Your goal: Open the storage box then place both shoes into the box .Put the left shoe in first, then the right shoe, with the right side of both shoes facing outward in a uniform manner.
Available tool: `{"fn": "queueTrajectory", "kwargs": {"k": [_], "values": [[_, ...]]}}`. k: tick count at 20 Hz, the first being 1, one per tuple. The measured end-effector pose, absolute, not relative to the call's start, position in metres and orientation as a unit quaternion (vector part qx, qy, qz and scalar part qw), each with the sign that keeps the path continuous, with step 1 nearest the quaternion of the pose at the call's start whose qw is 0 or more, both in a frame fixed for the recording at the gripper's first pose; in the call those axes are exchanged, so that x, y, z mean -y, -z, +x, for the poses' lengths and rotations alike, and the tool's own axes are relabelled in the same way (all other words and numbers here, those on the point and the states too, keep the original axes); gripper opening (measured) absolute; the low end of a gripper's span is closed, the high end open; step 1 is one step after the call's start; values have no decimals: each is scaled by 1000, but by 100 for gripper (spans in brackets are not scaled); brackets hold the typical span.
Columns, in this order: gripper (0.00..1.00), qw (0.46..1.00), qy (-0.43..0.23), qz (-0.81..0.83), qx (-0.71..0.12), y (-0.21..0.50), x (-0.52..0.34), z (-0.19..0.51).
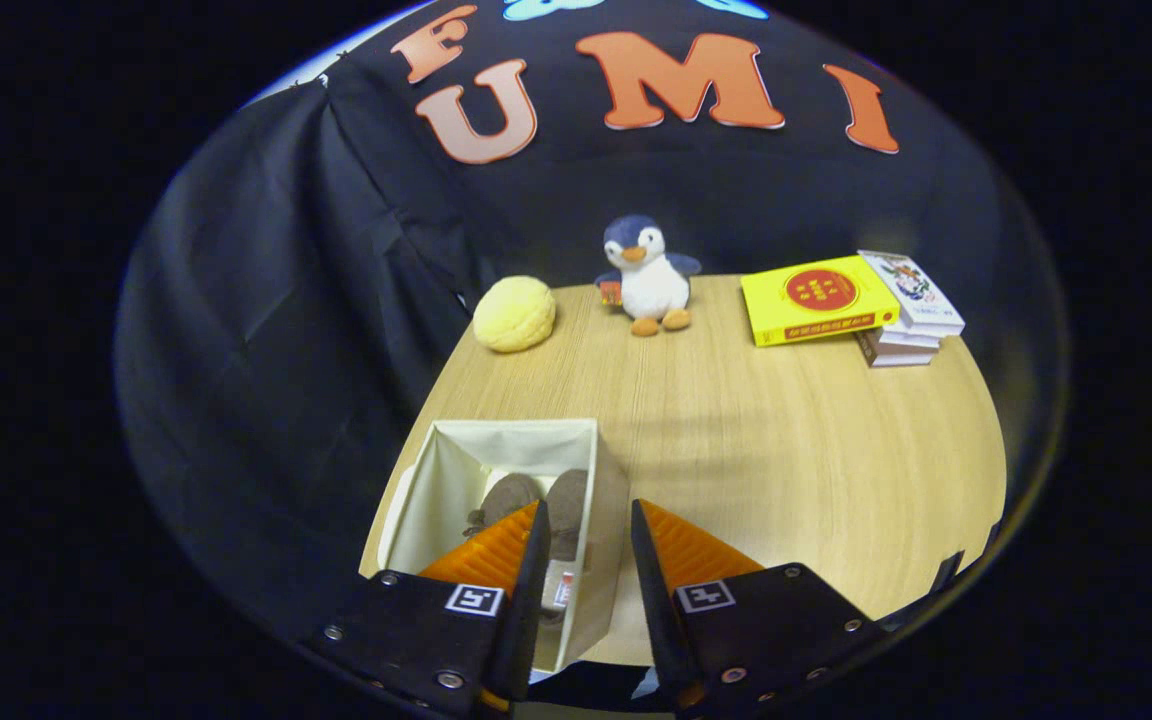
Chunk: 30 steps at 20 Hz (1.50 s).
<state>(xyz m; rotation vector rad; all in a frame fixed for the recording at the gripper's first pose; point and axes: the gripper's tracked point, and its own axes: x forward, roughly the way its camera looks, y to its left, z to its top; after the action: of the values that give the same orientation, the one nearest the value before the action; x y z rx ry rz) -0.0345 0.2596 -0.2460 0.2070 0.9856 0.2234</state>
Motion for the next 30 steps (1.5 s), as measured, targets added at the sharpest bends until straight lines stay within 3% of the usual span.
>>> {"fn": "queueTrajectory", "kwargs": {"k": [7,13,18,30], "values": [[76,935,-94,83,-333,168,-161,-2],[91,967,-73,63,-236,111,-86,21],[94,988,-41,54,-142,66,-31,30],[94,998,-13,46,-44,22,-3,38]]}}
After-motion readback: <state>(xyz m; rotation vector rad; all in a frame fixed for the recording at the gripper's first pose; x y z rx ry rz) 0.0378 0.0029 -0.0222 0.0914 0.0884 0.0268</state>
